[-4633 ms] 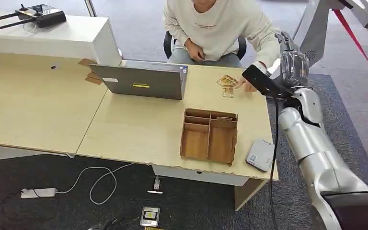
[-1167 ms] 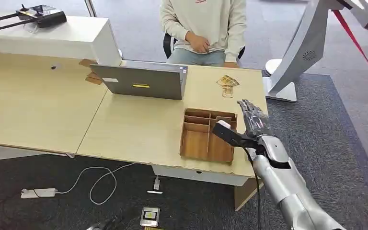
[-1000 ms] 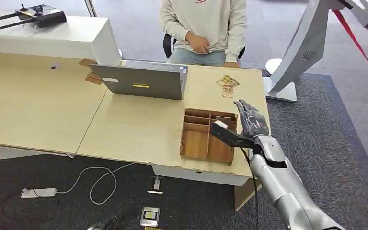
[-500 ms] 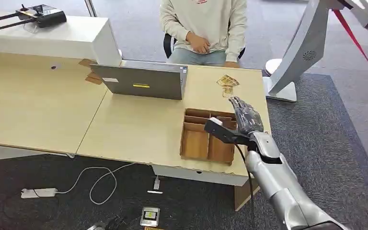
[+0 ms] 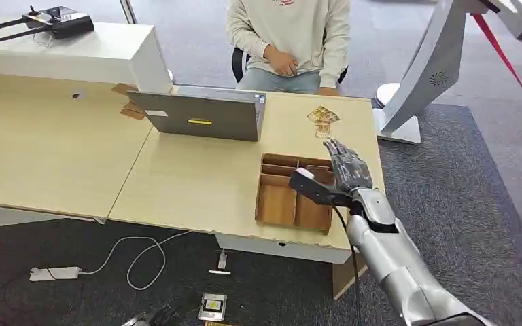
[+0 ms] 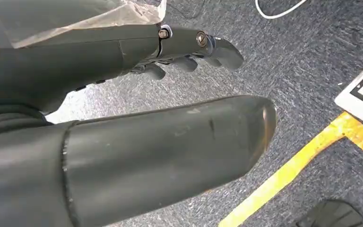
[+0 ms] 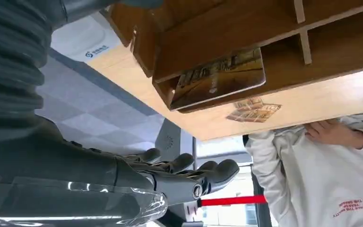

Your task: Pass the card to the sensor for recognition and then transmit it.

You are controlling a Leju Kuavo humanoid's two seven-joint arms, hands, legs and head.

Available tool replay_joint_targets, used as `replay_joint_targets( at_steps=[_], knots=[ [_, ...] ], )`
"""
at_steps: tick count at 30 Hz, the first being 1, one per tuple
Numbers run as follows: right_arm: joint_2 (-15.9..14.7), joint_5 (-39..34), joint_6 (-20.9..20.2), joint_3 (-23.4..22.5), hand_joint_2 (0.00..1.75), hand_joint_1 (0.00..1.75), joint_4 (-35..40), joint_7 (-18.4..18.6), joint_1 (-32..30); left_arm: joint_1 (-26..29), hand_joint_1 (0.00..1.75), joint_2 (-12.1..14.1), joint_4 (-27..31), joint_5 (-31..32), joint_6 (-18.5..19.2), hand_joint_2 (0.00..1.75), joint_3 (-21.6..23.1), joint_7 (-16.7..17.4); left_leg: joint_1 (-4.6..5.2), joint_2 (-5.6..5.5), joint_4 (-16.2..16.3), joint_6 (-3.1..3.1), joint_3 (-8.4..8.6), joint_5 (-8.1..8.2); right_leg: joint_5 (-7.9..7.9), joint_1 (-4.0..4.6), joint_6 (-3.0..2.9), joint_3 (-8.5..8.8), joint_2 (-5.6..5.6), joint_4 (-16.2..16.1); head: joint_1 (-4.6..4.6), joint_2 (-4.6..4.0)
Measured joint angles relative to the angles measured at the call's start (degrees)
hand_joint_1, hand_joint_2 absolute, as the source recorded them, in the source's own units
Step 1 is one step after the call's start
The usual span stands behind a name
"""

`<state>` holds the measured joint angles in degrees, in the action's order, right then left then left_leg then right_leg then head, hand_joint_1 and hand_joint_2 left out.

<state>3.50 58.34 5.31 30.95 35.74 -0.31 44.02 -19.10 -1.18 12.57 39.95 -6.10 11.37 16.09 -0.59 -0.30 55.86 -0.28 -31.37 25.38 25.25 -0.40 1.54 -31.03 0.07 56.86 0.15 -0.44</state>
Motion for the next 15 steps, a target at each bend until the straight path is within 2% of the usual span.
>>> replay_joint_targets(
  at_steps=[3, 4, 6, 10, 15],
  knots=[
    [0.2, 0.0, -0.2, 0.0, 1.75, 0.14, -0.4, 0.0, 0.0, 0.0, 0.0, 0.0, 0.0, 0.0, 0.0, 0.0, 0.0, 0.0, 0.0, 0.0, 0.0, 0.0, 0.0, 0.0, 0.0, 0.0, 0.0, 0.0, 0.0, 0.0, 0.02, 0.0],
    [0.3, 0.0, -0.2, 0.0, 1.75, 0.23, -0.5, -0.1, 0.0, 0.0, 0.0, 0.0, 0.0, 0.0, 0.0, 0.0, 0.0, 0.0, 0.0, 0.0, 0.0, 0.0, 0.0, 0.0, 0.0, 0.0, 0.0, 0.0, 0.0, 0.0, 0.0, 0.0],
    [0.3, 0.0, -0.3, 0.0, 1.75, 0.1, -0.7, -0.2, 0.0, 0.0, 0.0, 0.0, 0.0, 0.0, 0.0, 0.0, 0.0, 0.1, 0.0, 0.0, 0.0, 0.0, 0.0, 0.0, 0.0, 0.0, 0.0, 0.0, 0.0, 0.0, 0.0, 0.0],
    [0.5, 0.0, -0.4, 0.0, 1.75, 0.0, -1.1, -0.2, 0.0, 0.0, 0.0, 0.0, 0.0, 0.0, 0.0, 0.0, 0.0, 0.1, 0.0, 0.0, 0.0, 0.0, 0.0, 0.0, 0.0, 0.0, 0.0, 0.0, 0.0, 0.0, 0.02, 0.0],
    [0.7, 0.0, -0.4, 0.0, 1.75, 0.0, -1.3, -0.6, 0.0, 0.0, 0.0, 0.0, 0.0, 0.0, 0.0, 0.0, 0.0, 0.1, 0.0, 0.0, 0.0, 0.0, -0.01, 0.0, 0.0, 0.0, 0.0, 0.0, 0.0, 0.0, 0.02, 0.0]
  ],
)
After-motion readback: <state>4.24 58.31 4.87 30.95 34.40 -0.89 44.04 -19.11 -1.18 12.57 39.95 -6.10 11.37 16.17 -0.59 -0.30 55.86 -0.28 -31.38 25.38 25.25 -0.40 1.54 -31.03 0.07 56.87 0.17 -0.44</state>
